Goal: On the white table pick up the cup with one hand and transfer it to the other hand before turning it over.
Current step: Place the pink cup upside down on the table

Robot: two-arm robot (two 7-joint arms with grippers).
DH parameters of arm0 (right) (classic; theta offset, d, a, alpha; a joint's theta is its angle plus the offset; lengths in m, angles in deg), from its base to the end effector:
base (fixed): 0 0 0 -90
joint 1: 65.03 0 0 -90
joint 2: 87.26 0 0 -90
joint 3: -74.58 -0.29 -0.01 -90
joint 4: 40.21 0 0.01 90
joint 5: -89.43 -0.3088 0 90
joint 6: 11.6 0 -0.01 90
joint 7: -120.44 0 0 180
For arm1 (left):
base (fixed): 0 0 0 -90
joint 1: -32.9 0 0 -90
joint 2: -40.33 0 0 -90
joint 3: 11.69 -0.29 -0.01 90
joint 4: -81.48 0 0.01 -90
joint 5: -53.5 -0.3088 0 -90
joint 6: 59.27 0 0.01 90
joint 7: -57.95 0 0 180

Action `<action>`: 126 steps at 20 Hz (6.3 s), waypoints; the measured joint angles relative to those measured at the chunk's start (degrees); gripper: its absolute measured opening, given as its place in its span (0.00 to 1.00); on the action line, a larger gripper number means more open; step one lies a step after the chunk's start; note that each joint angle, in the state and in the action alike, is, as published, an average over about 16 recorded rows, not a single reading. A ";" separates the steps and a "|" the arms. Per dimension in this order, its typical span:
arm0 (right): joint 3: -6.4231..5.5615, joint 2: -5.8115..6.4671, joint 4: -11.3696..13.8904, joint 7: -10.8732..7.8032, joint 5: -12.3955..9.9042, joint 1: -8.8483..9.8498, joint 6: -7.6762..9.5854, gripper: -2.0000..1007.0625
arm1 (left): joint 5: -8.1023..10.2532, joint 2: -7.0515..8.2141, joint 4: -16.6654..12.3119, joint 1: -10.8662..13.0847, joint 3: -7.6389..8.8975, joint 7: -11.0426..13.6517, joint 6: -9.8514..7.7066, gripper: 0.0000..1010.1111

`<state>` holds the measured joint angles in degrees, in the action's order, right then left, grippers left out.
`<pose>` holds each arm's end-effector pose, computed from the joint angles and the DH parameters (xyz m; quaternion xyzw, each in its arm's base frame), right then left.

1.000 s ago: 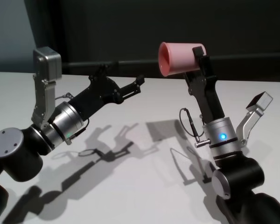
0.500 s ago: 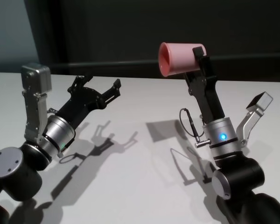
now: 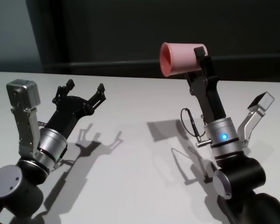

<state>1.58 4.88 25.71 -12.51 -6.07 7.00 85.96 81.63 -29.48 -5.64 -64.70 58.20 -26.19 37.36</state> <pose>0.4031 0.0720 -0.3235 0.5501 0.4373 -0.1970 0.6836 0.3496 0.0034 -0.2907 -0.0654 0.0208 0.5498 0.8325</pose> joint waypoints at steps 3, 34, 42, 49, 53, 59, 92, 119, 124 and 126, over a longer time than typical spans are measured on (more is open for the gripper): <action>0.00 0.00 0.00 0.00 0.00 0.00 0.00 0.75 | -0.39 -0.63 -0.11 1.21 0.74 -0.82 0.68 0.99; 0.01 0.01 0.00 0.01 0.00 0.00 -0.01 0.75 | -1.75 -1.74 -1.34 6.12 4.59 0.83 1.44 0.99; 0.78 0.72 0.74 0.50 0.63 -0.22 -0.82 0.75 | -1.75 -1.72 -1.33 6.04 4.53 0.72 1.45 0.99; 3.08 3.36 2.87 3.84 4.59 -0.66 -4.23 0.75 | -1.74 -1.70 -1.30 5.97 4.46 0.63 1.44 0.99; 4.90 5.55 4.34 6.82 8.38 -0.98 -6.86 0.75 | -1.74 -1.69 -1.29 5.95 4.44 0.60 1.44 0.99; 8.28 9.26 6.36 12.75 16.60 -1.61 -10.32 0.75 | -1.72 -1.68 -1.27 5.93 4.41 0.56 1.43 0.99; 24.78 17.70 7.73 29.73 55.01 -8.58 -2.84 0.75 | -1.67 -1.68 -1.27 5.87 4.38 0.52 1.43 0.99; 23.56 16.24 6.73 28.50 59.61 -8.61 -1.11 0.75 | -1.66 -1.68 -1.27 5.87 4.38 0.52 1.43 0.99; 23.05 16.12 6.87 28.24 60.05 -8.17 -0.57 0.76 | -1.66 -1.68 -1.27 5.87 4.38 0.53 1.43 0.99; 22.83 16.09 6.95 28.17 60.22 -7.99 -0.37 0.77 | -1.66 -1.68 -1.27 5.87 4.38 0.53 1.43 0.99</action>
<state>24.41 20.97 32.66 15.66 54.15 -0.98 85.58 79.96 -31.16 -6.91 -58.82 62.58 -25.67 38.79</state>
